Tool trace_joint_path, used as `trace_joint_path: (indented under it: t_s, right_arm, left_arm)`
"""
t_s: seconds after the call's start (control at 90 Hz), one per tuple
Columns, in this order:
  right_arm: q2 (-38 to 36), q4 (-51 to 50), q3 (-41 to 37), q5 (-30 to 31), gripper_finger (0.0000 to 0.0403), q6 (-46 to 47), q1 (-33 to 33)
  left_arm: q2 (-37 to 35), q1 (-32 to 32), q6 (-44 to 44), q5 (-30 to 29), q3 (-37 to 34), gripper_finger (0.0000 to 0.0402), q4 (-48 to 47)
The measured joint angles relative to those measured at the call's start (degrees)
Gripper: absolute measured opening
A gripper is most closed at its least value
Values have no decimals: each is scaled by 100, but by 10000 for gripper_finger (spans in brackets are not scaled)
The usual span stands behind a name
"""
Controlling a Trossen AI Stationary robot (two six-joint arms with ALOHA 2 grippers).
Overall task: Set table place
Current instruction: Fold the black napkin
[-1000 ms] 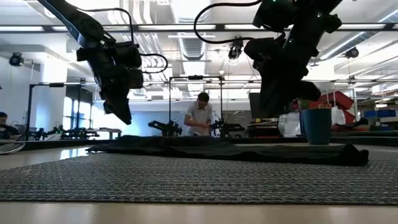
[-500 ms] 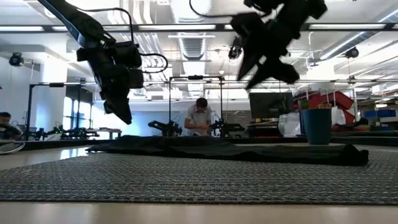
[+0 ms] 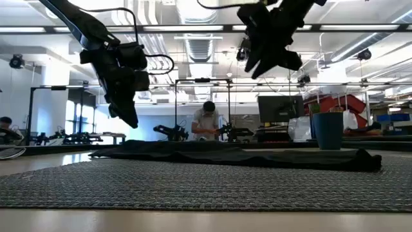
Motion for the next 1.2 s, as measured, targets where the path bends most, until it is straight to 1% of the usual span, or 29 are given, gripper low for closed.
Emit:
trace_joint_path:
  t_s: [0.256, 0.456, 0.678, 0.767, 0.844, 1.0, 1.089, 1.2]
  right_arm:
    - [4, 23, -530, -9, 121, 383, 161]
    - [7, 307, -866, -13, 130, 625, 293]
    - [4, 239, -963, 2, 132, 643, 324]
    - [0, 29, -1191, 0, 127, 614, 354]
    - [-12, 13, -1502, -10, 124, 787, 388]
    - [-228, 255, -2108, -9, 124, 1329, 579]
    - [-443, 302, -2363, 19, 133, 1607, 669]
    - [-791, 308, -2647, 200, 146, 1939, 754]
  left_arm:
    - [0, 0, -14, 9, 0, 98, -1]
    - [0, 0, -17, 13, 0, 105, 1]
    - [0, 0, -20, 15, 0, 116, -7]
    - [0, 0, -20, 15, 0, 117, -13]
    - [0, 0, -20, 15, 0, 114, -12]
    - [0, 1, -12, 16, 0, 106, -12]
    - [0, 0, -2, 17, 0, 102, -6]
    - [0, 2, 29, 17, 0, 100, 1]
